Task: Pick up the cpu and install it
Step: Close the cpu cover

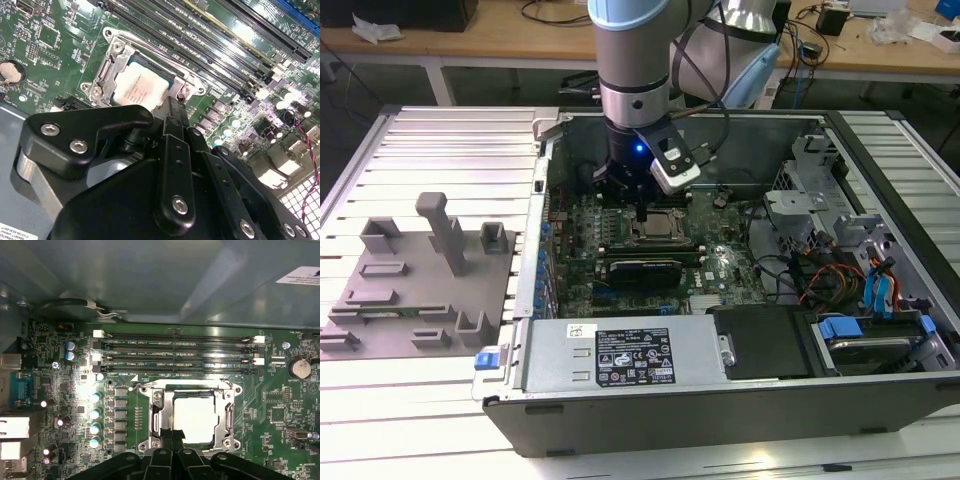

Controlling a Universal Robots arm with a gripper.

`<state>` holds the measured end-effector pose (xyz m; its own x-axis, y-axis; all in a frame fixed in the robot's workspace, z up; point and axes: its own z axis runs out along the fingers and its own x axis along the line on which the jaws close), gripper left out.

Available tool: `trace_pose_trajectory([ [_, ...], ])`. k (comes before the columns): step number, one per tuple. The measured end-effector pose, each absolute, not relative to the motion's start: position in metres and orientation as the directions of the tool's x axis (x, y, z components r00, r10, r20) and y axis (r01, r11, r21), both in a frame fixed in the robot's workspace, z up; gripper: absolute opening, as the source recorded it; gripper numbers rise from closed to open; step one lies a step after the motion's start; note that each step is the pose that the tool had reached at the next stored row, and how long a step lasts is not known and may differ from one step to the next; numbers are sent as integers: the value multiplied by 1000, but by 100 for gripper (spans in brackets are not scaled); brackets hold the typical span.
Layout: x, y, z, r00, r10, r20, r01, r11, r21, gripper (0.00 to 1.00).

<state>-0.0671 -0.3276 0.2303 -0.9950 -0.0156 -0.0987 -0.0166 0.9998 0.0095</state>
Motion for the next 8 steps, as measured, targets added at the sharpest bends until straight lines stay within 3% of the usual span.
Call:
trace_pose_trajectory([
  [8, -67, -320, 220, -992, -81, -98, -81, 997, 5, 11],
])
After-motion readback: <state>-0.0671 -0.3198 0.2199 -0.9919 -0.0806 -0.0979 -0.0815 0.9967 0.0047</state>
